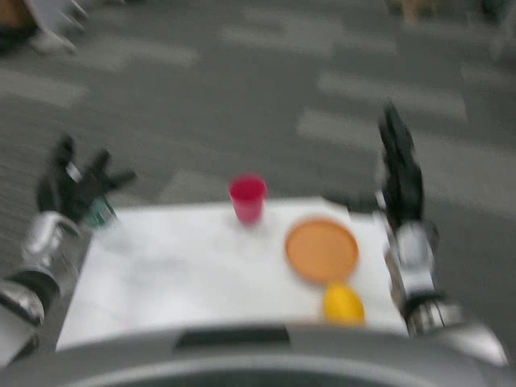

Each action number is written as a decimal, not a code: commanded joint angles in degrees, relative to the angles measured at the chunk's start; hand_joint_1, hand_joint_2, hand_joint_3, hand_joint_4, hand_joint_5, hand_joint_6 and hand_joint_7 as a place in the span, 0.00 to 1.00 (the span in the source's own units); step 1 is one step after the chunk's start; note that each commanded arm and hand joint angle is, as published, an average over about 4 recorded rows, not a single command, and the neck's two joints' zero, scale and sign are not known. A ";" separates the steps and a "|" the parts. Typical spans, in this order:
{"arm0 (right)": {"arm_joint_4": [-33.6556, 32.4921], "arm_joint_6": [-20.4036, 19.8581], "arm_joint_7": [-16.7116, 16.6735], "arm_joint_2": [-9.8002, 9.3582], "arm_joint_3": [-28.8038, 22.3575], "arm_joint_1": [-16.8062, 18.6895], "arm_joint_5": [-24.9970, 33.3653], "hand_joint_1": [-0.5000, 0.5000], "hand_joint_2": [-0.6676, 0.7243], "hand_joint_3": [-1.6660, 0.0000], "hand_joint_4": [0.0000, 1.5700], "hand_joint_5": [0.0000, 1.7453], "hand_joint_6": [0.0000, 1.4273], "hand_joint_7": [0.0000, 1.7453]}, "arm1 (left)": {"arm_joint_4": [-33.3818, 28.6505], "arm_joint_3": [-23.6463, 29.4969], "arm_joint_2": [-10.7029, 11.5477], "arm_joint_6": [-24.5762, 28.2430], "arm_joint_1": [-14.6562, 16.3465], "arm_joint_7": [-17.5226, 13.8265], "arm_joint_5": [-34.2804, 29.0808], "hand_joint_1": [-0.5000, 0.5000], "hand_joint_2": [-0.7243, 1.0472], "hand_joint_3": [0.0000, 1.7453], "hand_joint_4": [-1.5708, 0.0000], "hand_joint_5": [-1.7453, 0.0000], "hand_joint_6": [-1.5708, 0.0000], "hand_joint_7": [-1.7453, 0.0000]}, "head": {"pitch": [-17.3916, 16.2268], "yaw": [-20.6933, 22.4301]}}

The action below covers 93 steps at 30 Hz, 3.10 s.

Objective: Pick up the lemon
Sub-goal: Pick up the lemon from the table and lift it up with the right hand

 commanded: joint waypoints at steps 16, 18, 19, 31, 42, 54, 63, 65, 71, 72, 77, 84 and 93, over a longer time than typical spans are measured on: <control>-1.37 0.13 -0.51 0.64 -0.24 3.73 0.58 0.59 0.42 0.88 0.00 0.11 0.00 0.00 | 0.07 -0.78 0.17 0.19 -0.73 0.18 0.07 1.00 0.95 0.05 1.00 1.00 1.00 1.00 | -7.03 -7.79; -1.59 0.15 -0.51 0.77 -0.42 4.94 0.63 0.66 0.51 0.92 0.00 0.11 0.00 0.00 | 0.07 -0.87 0.19 0.25 -0.82 0.18 0.09 1.00 0.95 0.05 1.00 1.00 1.00 1.00 | -6.85 -7.74; -1.64 0.17 -0.51 0.82 -0.48 5.47 0.65 0.68 0.56 0.93 0.00 0.11 0.00 0.00 | 0.07 -0.89 0.19 0.27 -0.86 0.18 0.11 1.00 0.95 0.05 1.00 1.00 1.00 1.00 | -6.76 -7.72; 2.80 0.30 -0.35 1.13 -2.20 10.21 0.98 0.77 0.76 0.95 0.00 0.14 0.00 0.00 | 0.07 -1.18 0.28 0.45 -1.00 0.18 0.11 1.00 0.95 0.05 1.00 1.00 1.00 1.00 | -6.04 -8.20; 2.41 4.35 2.44 0.86 -3.34 13.77 2.36 0.83 0.86 1.00 0.00 0.17 0.00 0.00 | 0.07 -1.20 0.32 0.71 -1.00 0.18 0.11 1.00 0.95 0.05 1.00 1.00 1.00 1.00 | -5.76 -9.74; -7.17 16.19 15.80 0.07 0.35 19.86 4.21 0.88 0.88 0.99 0.00 0.26 0.00 0.00 | 0.18 -1.22 0.98 1.35 -1.28 0.18 0.11 1.00 0.95 0.05 1.00 1.00 1.00 1.00 | -5.49 -11.02; -7.99 17.31 19.05 -1.49 -0.33 22.28 4.30 0.88 0.85 0.96 0.00 0.33 0.00 0.00 | 1.52 -2.58 0.83 1.59 -2.49 0.18 0.11 1.00 0.95 0.03 1.00 1.00 1.00 1.00 | -5.61 -12.85; -7.88 17.51 19.62 -1.80 -0.94 22.78 4.32 0.88 0.85 0.96 0.00 0.33 0.00 0.00 | 1.70 -2.80 0.74 1.70 -2.71 0.18 0.11 1.00 0.95 0.04 1.00 1.00 1.00 1.00 | -5.58 -13.35; -7.31 17.77 19.95 -2.17 -3.10 24.76 4.34 0.88 0.82 0.95 0.00 0.33 0.00 0.00 | 1.74 -2.87 0.72 1.70 -2.75 0.18 0.11 1.00 0.95 0.05 1.00 1.00 1.00 1.00 | -6.07 -13.87; -6.62 17.79 20.13 -2.17 -3.43 24.96 4.32 0.88 0.82 0.95 0.00 0.33 0.00 0.00 | 1.74 -2.87 0.72 1.68 -2.75 0.18 0.11 1.00 0.95 0.05 1.00 1.00 1.00 1.00 | -6.22 -13.99; -2.58 17.66 20.74 -1.36 -3.73 24.19 4.21 0.88 0.80 0.99 0.00 0.32 0.00 0.00 | 1.74 -2.96 0.63 1.70 -2.75 0.18 0.11 1.00 0.95 0.05 1.00 1.00 1.00 1.00 | -7.00 -14.27; 2.58 17.31 22.02 -0.30 -2.72 21.46 3.86 0.85 0.67 0.95 0.00 0.28 0.00 0.00 | 1.39 -2.82 0.63 1.68 -2.42 0.09 0.11 1.00 0.95 0.05 1.00 1.00 1.00 1.00 | -7.46 -14.39; 8.91 17.00 23.80 -0.28 -1.80 17.55 2.89 0.83 0.48 0.95 0.00 0.36 0.00 0.00 | 1.21 -2.21 0.76 1.68 -1.96 0.04 0.11 1.00 0.95 0.05 1.00 1.00 1.00 1.00 | -7.79 -14.57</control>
